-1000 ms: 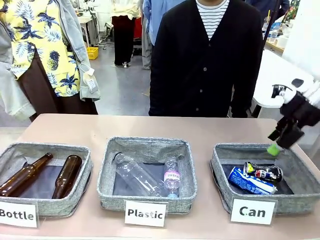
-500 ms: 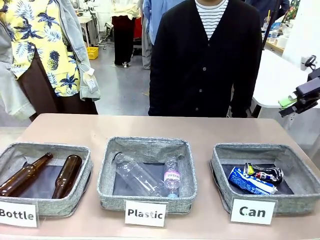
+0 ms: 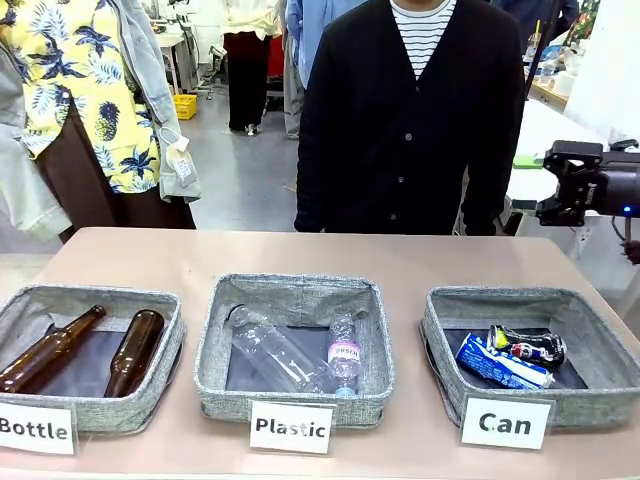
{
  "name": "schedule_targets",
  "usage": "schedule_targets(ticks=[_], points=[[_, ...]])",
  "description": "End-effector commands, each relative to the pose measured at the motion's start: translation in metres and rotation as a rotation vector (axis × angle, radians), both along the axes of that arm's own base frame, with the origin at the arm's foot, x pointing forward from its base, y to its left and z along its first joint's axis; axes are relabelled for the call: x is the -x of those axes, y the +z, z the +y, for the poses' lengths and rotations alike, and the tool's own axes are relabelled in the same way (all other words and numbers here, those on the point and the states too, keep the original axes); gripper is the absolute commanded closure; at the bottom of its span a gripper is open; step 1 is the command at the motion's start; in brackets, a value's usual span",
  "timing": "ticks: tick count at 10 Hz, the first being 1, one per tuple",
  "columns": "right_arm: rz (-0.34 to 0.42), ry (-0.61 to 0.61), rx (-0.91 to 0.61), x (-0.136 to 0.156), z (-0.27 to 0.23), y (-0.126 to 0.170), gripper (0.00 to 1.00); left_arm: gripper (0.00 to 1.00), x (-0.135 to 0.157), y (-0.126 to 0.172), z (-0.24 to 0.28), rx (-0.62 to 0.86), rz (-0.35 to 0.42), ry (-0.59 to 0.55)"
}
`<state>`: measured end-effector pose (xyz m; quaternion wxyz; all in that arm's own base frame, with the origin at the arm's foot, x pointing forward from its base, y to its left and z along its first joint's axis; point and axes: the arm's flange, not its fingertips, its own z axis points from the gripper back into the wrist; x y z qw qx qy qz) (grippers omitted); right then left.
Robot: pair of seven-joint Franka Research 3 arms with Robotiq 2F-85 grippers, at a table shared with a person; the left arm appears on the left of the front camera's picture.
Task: Sort the can waste into the basket.
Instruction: Pick up the can waste from the table and place it in the right Fabric basket.
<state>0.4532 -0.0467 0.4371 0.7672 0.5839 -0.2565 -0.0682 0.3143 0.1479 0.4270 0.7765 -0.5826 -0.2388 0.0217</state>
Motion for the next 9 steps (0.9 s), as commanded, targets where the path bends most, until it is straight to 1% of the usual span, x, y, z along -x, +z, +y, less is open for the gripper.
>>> schedule_targets(ticks=[1,9], points=[[0.008,0.055,0.048,-0.0055,-0.0280,0.0059,0.00,0.00,0.0006,0.0030,0.0014,0.000,0.013,-0.001],[0.008,0.055,0.048,-0.0055,-0.0280,0.0059,0.00,0.00,0.0006,0.0030,0.0014,0.000,0.013,-0.001]])
